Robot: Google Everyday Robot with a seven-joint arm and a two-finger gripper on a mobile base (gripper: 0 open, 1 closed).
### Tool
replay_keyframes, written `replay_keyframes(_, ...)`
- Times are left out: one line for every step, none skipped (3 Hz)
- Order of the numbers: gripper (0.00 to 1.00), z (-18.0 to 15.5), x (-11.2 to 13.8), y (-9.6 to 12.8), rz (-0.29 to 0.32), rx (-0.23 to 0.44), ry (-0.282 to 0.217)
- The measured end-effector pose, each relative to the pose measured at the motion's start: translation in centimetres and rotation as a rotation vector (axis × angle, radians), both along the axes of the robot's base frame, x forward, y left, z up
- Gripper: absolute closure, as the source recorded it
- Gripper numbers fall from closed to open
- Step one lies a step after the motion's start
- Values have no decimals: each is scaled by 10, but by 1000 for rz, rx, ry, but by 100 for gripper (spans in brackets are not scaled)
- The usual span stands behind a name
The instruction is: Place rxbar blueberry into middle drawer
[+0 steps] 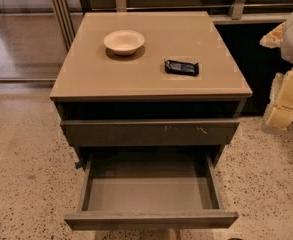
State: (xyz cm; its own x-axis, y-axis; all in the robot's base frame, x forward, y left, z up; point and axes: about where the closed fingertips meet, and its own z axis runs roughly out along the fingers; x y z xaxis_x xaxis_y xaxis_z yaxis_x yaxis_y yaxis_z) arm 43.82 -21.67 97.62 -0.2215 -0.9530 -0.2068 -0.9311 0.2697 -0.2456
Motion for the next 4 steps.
replay_keyframes(0,0,0,0,0,1,-2)
replay_keyframes(0,0,31,1,2,53,-33)
replay_keyframes(0,-2,92,2,-14,138,-84)
replay_keyframes(0,-6,167,4,-42,260,-148)
